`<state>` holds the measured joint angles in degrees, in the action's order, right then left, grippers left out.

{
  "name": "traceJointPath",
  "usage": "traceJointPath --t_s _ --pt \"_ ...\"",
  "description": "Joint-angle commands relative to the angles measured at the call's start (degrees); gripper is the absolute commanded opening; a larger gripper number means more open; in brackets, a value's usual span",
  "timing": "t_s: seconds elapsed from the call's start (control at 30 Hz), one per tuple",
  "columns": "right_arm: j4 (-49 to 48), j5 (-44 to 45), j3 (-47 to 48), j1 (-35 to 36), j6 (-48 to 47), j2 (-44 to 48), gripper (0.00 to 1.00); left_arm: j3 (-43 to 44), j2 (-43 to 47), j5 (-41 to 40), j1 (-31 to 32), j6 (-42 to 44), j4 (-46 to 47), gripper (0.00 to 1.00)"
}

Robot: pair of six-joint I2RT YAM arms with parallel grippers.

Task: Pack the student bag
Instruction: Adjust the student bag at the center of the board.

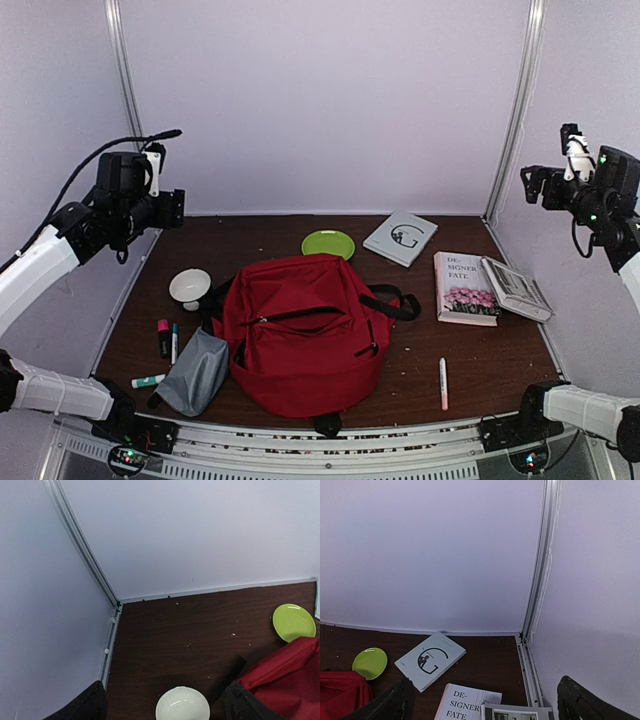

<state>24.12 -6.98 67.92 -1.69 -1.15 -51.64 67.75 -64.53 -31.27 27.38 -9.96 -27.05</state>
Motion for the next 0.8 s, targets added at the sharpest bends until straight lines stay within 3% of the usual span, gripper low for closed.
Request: traceJointPath --t_s 0.0,0.17,0.37,0.77 --pt "-3.16 0.81 -5.40 0.60 -1.13 1.19 1.00 -4.41 -0.64 10.24 0.24 3.74 4.83 0.81" --pt "-0.70 -8.10 -9.82 1.00 -6.40 0.43 0.98 -8.95 -3.04 21.51 1.86 6.52 7.26 0.69" --pt "3.21 -19.15 -11.79 4.37 -13.37 -1.66 0.86 -9.92 -7.61 29.18 8.98 9.73 7.73 0.63" --pt "7.63 -27.77 -14.21 27.80 -27.15 -11.88 0.60 -9.91 -17.52 34.41 29.52 14.71 8.80 0.46"
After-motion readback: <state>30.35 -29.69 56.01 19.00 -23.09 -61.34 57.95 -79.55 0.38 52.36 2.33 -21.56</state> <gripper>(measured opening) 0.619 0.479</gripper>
